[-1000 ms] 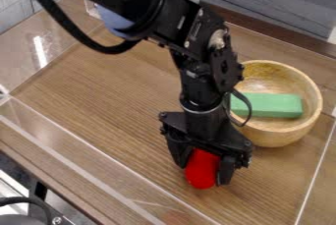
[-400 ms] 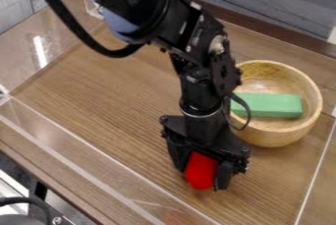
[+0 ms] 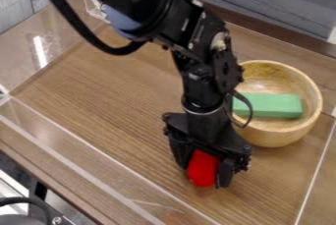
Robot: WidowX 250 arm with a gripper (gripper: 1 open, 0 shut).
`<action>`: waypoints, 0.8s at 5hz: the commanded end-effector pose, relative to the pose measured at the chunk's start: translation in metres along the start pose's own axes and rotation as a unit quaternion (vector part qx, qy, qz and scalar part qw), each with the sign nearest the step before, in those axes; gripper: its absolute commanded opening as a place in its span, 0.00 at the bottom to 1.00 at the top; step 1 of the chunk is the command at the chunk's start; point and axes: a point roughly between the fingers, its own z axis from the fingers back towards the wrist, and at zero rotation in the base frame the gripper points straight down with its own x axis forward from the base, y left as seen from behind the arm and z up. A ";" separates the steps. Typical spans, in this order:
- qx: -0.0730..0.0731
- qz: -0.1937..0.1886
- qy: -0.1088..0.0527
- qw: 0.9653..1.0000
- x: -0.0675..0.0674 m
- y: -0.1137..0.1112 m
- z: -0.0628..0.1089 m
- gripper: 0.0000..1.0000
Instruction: Move the red object to the right side of the table
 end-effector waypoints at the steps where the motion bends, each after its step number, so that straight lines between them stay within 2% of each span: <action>1: -0.005 0.004 -0.018 1.000 0.012 -0.001 0.008 1.00; 4: -0.010 0.006 -0.016 1.000 0.011 0.001 0.011 1.00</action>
